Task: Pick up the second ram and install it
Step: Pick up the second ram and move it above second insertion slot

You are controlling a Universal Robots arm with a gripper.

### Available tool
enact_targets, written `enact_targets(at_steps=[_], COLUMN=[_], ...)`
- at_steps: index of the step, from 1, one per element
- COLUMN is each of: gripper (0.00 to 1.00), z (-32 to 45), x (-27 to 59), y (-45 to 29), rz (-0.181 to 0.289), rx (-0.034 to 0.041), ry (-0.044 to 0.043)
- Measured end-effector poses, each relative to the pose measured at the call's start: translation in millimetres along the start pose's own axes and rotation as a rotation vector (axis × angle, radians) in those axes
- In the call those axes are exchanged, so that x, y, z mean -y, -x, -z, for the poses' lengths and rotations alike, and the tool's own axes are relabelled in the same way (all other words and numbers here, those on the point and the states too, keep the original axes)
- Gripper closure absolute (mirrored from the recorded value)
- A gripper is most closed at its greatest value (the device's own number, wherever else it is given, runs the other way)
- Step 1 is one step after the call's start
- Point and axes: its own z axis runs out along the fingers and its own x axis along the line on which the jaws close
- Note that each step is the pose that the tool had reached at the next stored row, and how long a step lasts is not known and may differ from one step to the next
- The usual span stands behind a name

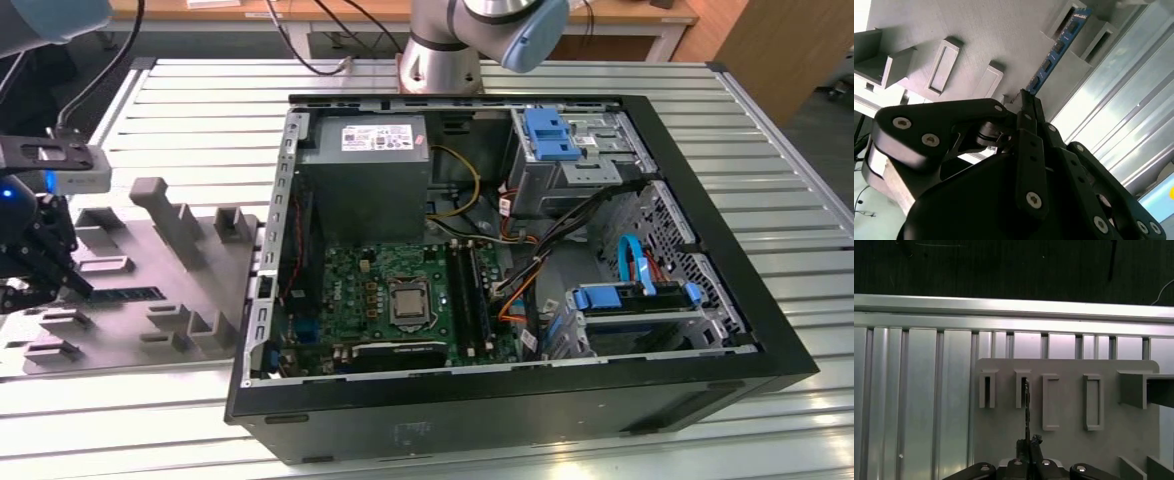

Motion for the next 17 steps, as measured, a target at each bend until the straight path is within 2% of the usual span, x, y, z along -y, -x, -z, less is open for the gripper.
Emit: enact_targets(at_steps=[7,17], gripper=[0.87,0.87], z=[16.8,50.4], x=[0.1,0.0], y=[0.9,2.2], rz=[0.000,0.000], rx=[0.0011,0.0010], ry=[-0.0031,-0.0079])
